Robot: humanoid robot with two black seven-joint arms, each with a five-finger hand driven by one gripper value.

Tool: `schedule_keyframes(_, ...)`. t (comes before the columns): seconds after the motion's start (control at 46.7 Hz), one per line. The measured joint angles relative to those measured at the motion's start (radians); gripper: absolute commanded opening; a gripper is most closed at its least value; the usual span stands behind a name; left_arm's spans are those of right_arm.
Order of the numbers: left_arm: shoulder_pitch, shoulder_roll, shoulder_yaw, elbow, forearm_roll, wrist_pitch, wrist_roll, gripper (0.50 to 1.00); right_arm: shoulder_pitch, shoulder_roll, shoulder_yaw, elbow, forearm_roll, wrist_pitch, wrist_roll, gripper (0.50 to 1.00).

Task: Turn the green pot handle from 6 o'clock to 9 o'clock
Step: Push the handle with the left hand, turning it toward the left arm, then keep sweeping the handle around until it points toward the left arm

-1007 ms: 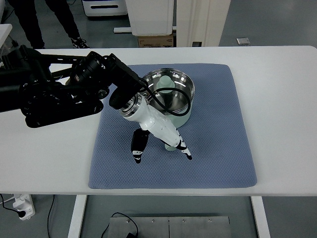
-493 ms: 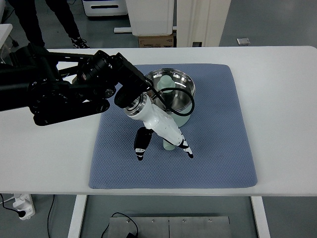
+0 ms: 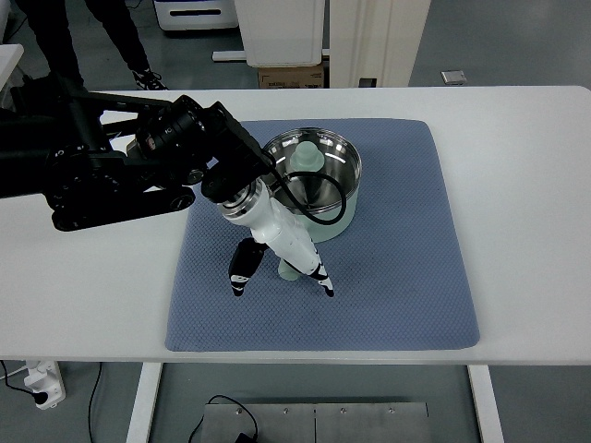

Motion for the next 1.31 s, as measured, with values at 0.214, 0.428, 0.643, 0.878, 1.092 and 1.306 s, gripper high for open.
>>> schedule_keyframes(0.214, -0.022, 0.051, 0.045, -0.019, 0.001, 0.0, 0.0, 1.0, -0.001, 0.0, 0.0, 0.0, 0.0, 0.0, 0.0, 1.0)
schedule_keyframes(0.428, -0.053, 0.074, 0.072, -0.035, 0.002, 0.0, 0.0, 1.0, -0.001, 0.0, -0.001, 0.0, 0.0, 0.0, 0.0, 1.0)
schedule_keyframes(0.643, -0.076, 0.094, 0.098, -0.036, 0.002, 0.0, 0.001, 1.0, 0.0, 0.0, -0.001, 0.0, 0.0, 0.0, 0.0, 1.0)
schedule_keyframes(0.878, -0.089, 0.122, 0.134, -0.034, 0.002, 0.0, 0.002, 1.0, 0.0, 0.0, 0.001, 0.0, 0.0, 0.0, 0.0, 1.0)
schedule_keyframes(1.092, -0.09, 0.124, 0.137, -0.029, 0.031, 0.0, 0.005, 1.0, -0.001, 0.0, -0.001, 0.0, 0.0, 0.0, 0.0, 1.0)
schedule_keyframes(1.306, -0.091, 0.125, 0.137, 0.001, 0.063, 0.0, 0.011, 1.0, -0.001, 0.0, -0.001, 0.0, 0.0, 0.0, 0.0, 1.0)
